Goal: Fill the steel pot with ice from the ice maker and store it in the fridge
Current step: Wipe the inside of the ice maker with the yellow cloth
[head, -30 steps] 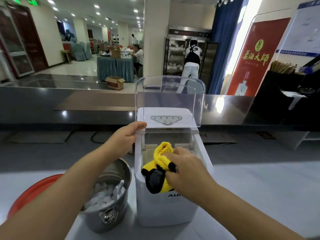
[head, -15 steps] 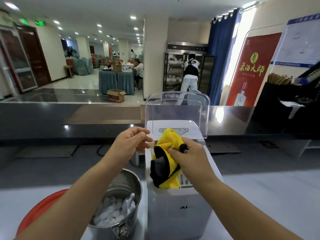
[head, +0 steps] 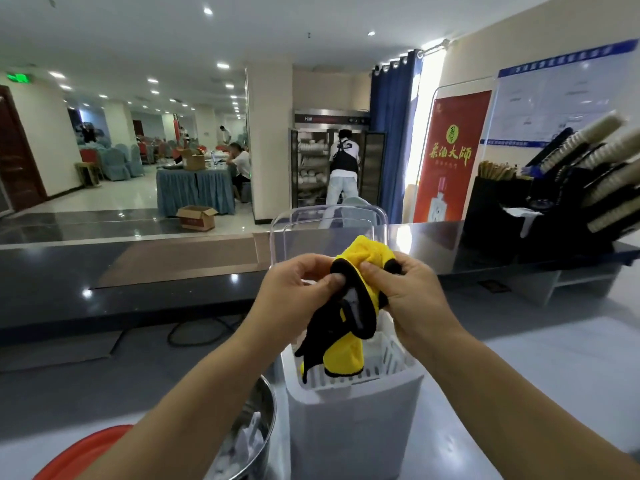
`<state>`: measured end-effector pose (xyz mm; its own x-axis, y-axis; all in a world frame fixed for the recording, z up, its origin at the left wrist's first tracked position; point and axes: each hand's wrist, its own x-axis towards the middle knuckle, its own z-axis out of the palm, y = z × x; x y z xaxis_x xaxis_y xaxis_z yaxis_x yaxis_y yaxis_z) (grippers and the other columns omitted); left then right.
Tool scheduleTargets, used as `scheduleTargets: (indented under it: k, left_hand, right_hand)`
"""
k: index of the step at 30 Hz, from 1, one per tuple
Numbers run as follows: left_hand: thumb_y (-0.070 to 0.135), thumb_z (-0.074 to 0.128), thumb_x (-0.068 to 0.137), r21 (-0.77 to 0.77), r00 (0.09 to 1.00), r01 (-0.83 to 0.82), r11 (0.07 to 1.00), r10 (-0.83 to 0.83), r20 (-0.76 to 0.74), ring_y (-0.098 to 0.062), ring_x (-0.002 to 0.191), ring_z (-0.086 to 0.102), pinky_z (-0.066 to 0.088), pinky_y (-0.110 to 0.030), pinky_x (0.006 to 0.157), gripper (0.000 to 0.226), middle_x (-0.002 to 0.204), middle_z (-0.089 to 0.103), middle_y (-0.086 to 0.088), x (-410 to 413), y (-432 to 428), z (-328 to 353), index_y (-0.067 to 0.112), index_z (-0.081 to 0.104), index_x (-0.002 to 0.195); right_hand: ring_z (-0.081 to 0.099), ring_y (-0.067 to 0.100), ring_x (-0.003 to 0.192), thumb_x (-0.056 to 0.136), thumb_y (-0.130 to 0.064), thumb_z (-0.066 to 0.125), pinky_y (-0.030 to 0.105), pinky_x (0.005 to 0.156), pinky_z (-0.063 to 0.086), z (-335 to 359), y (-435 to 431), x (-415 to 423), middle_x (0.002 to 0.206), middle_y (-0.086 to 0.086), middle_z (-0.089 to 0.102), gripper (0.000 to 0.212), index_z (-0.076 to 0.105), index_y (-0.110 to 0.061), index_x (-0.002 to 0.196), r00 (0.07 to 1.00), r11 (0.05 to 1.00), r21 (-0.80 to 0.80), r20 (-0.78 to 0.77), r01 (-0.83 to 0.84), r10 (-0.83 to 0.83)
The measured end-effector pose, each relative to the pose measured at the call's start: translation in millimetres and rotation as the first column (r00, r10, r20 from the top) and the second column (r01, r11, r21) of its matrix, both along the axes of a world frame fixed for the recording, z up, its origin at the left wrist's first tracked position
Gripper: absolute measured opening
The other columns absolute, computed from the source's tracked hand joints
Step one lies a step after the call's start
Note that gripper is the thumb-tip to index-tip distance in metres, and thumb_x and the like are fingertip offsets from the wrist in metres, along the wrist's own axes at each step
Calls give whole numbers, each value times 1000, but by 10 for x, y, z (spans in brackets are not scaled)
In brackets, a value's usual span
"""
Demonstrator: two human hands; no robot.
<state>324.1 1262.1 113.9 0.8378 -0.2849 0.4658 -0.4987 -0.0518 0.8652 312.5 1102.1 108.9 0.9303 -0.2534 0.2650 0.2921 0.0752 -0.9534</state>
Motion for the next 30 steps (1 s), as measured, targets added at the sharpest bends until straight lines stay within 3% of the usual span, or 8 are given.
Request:
scheduleTargets:
  k: [4, 8, 11, 15, 19, 24, 28, 30]
  left_hand:
    - [4, 57, 91, -58, 997, 81, 995, -81, -5, -5, 64, 61, 50, -17, 59, 12, 71, 65, -1, 27, -106, 118, 9, 66, 85]
    - [11, 57, 92, 38, 993, 118, 992, -119, 13, -4, 60, 56, 46, -18, 56, 15, 64, 63, 7, 91, -271, 281, 17, 65, 82]
    - [14, 60, 91, 78, 990, 131, 988, -135, 50, -12, 69, 58, 47, -30, 66, 17, 72, 65, 0, 81, -476, 414, 22, 67, 78]
    - [17, 60, 91, 70, 988, 125, 990, -130, 79, -7, 60, 54, 44, -24, 58, 22, 63, 61, 8, -7, -803, 590, 25, 65, 71]
    - [20, 60, 91, 62, 986, 126, 990, -132, 99, -15, 64, 54, 44, -30, 61, 18, 69, 60, -5, -77, -1169, 717, 19, 65, 73]
    - [22, 61, 90, 77, 992, 103, 992, -108, 62, -8, 56, 55, 46, -26, 55, 22, 57, 60, 8, -132, -1606, 681, 23, 65, 68]
    - [24, 61, 89, 147, 996, 44, 988, -56, 74, -7, 58, 57, 47, -23, 55, 21, 62, 62, 4, -150, -1934, 577, 21, 63, 68]
    - [23, 61, 88, 195, 995, 17, 981, -35, 89, -6, 56, 54, 45, -21, 54, 20, 64, 60, 2, -182, -2121, 517, 17, 63, 70]
  right_hand:
    - [63, 23, 106, 77, -19, 77, 41, 92, 52, 54, -239, -77, 116, 6, 65, 56, 53, -19, 127, 997, 996, -48, -4, 76, -77]
    - [62, 25, 109, 62, -38, 80, 45, 95, 51, 96, -483, -174, 121, 9, 62, 74, 52, -21, 129, 997, 995, -77, -49, 61, -65]
    - [65, 27, 104, 66, -39, 78, 44, 90, 54, 135, -635, -259, 113, 10, 67, 64, 57, -18, 123, 997, 996, -76, -45, 54, -57]
    - [69, 25, 97, 73, -39, 72, 40, 83, 57, 211, -874, -364, 104, 10, 72, 48, 63, -14, 113, 999, 999, -31, -35, 34, -35]
    - [67, 24, 95, 81, -39, 65, 38, 82, 55, 248, -1170, -446, 103, 9, 71, 34, 65, -14, 104, 995, 997, -82, -95, 0, -8]
    - [62, 17, 84, 86, -50, 56, 28, 69, 50, 287, -1571, -584, 93, 1, 66, 35, 61, -19, 102, 975, 889, -456, -210, -31, -74]
    - [59, 13, 84, 75, -58, 55, 22, 72, 51, 321, -1817, -684, 93, -2, 62, 44, 56, -22, 101, 985, 876, -452, 74, 170, -153]
    - [51, 5, 78, 71, -56, 65, 17, 67, 46, 358, -1900, -733, 92, -9, 54, 50, 51, -23, 106, 976, 797, -564, 146, 217, -163]
